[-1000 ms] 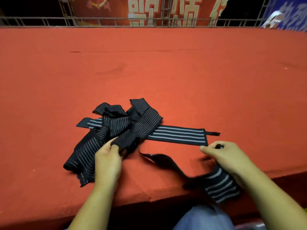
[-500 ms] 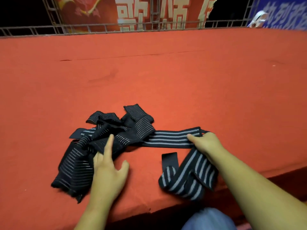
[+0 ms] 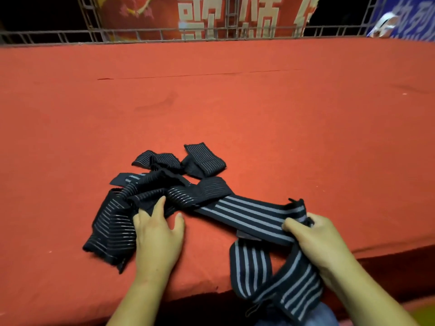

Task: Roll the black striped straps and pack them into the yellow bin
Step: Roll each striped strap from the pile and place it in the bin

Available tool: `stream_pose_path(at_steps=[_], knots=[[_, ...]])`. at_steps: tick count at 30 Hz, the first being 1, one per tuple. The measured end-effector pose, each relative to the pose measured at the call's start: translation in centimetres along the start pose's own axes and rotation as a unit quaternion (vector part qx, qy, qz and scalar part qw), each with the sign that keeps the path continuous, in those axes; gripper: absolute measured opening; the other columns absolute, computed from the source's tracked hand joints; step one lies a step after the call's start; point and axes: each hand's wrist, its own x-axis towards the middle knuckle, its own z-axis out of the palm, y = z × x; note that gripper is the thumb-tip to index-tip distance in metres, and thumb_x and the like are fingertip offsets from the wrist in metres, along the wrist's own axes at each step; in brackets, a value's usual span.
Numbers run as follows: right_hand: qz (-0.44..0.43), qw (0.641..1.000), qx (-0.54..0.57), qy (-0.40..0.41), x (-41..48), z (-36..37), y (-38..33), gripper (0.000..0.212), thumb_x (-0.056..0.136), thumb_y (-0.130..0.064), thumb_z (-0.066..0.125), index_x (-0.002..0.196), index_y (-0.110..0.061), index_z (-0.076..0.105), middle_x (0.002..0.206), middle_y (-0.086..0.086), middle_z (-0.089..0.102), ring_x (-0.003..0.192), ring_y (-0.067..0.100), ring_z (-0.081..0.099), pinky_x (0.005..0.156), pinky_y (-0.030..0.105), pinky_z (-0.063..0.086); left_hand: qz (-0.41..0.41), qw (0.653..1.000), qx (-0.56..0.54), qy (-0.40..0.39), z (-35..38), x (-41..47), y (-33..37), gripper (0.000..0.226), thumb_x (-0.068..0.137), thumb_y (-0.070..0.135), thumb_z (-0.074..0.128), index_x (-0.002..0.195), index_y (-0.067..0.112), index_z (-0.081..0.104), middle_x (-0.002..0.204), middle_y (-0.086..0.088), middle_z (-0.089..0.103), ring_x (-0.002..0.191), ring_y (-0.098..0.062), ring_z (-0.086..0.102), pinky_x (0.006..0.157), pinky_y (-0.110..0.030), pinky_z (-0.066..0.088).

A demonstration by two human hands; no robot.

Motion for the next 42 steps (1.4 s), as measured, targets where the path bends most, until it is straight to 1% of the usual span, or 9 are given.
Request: stream_pose_path(at_steps=[6, 11, 14, 18, 22, 28, 34, 37, 42], knots=[[-0.024, 0.999, 0.034, -0.017, -1.3, 1.2, 0.1, 0.007, 0.085, 0.000, 0.062, 0.080, 0.000, 0.066, 0.067, 0.012, 0.067, 0.064, 0.019, 0.062, 0.062, 0.036, 0.047, -0.051, 0.985, 0.124, -0.107, -2.9, -0.8, 1.5, 0.078, 0.094, 0.054, 0.055, 0.160, 0.034, 0.019, 0.117, -0.017, 0.071, 0.112, -0.040, 0.066, 0.089, -0.044, 0.051], [-0.060, 0.998, 0.026, -0.015, -1.4, 3.4, -0.9, 0.007, 0.084, 0.005, 0.060, 0.082, -0.002, 0.063, 0.068, 0.005, 0.065, 0.062, 0.016, 0.058, 0.061, 0.034, 0.047, 0.098, 0.978, -0.067, -0.172, -4.5, -2.3, 5.6, 0.030, 0.094, 0.035, 0.064, 0.123, 0.041, 0.062, 0.083, 0.016, 0.072, 0.085, 0.001, 0.067, 0.080, -0.019, 0.050], [-0.063, 0.997, 0.023, -0.025, -1.0, 4.8, -1.5, 0.005, 0.084, 0.006, 0.057, 0.088, 0.003, 0.057, 0.072, 0.014, 0.061, 0.067, 0.018, 0.055, 0.062, 0.037, 0.044, 0.205, 0.947, -0.069, -0.239, -2.0, -1.8, 6.0, 0.022, 0.100, 0.031, 0.058, 0.121, 0.037, 0.063, 0.118, 0.023, 0.061, 0.117, 0.005, 0.053, 0.104, -0.016, 0.039], [-0.050, 0.998, 0.012, -0.030, -0.1, 5.8, -1.7, 0.012, 0.086, 0.007, 0.055, 0.093, -0.002, 0.061, 0.083, 0.021, 0.069, 0.069, 0.019, 0.059, 0.065, 0.037, 0.049, 0.159, 0.950, 0.050, -0.265, 0.9, 0.9, 4.5, 0.039, 0.103, 0.041, 0.047, 0.142, 0.032, 0.047, 0.144, 0.005, 0.055, 0.130, -0.023, 0.051, 0.114, -0.037, 0.035], [-0.034, 0.998, 0.000, -0.054, 0.4, 5.9, -2.3, 0.027, 0.090, 0.001, 0.056, 0.098, -0.022, 0.067, 0.083, 0.000, 0.075, 0.076, 0.019, 0.068, 0.072, 0.035, 0.050, 0.104, 0.958, 0.190, -0.186, 1.4, 4.0, 4.5, 0.035, 0.103, 0.048, 0.039, 0.114, 0.023, 0.061, 0.127, -0.007, 0.066, 0.121, -0.031, 0.055, 0.101, -0.043, 0.041], [-0.021, 0.997, 0.002, -0.069, 1.6, 4.9, -2.8, 0.020, 0.092, -0.008, 0.056, 0.096, -0.025, 0.064, 0.079, -0.001, 0.071, 0.078, 0.021, 0.067, 0.069, 0.037, 0.045, 0.044, 0.958, 0.270, -0.088, 0.6, 8.8, 1.8, 0.056, 0.089, 0.071, 0.047, 0.131, 0.035, 0.061, 0.137, -0.002, 0.058, 0.132, -0.029, 0.042, 0.109, -0.046, 0.035], [-0.004, 0.998, -0.003, -0.069, 2.3, 4.9, -2.5, 0.010, 0.096, -0.018, 0.059, 0.089, -0.020, 0.066, 0.075, -0.001, 0.072, 0.070, 0.014, 0.068, 0.067, 0.035, 0.045, 0.181, 0.941, 0.281, -0.053, 0.5, 9.6, -0.8, 0.036, 0.090, 0.067, 0.055, 0.112, 0.040, 0.066, 0.149, 0.012, 0.049, 0.133, -0.019, 0.045, 0.091, -0.047, 0.043], [-0.032, 0.995, -0.033, -0.093, 2.1, 5.6, -2.5, 0.032, 0.086, -0.055, 0.071, 0.093, -0.024, 0.073, 0.081, -0.013, 0.077, 0.076, 0.002, 0.072, 0.074, 0.033, 0.050, 0.259, 0.919, 0.296, -0.014, 0.9, 9.1, -1.3, 0.023, 0.094, 0.050, 0.061, 0.111, 0.036, 0.068, 0.148, 0.011, 0.053, 0.123, -0.021, 0.055, 0.074, -0.043, 0.047], [-0.071, 0.977, -0.129, -0.154, 2.1, 6.5, -2.7, 0.029, 0.081, -0.044, 0.083, 0.080, -0.016, 0.074, 0.064, -0.014, 0.071, 0.058, 0.001, 0.063, 0.061, 0.026, 0.046, 0.287, 0.903, 0.319, 0.004, 1.1, 9.1, -1.8, 0.031, 0.101, 0.042, 0.038, 0.096, 0.029, 0.065, 0.097, 0.011, 0.066, 0.091, -0.018, 0.059, 0.058, -0.033, 0.041]])
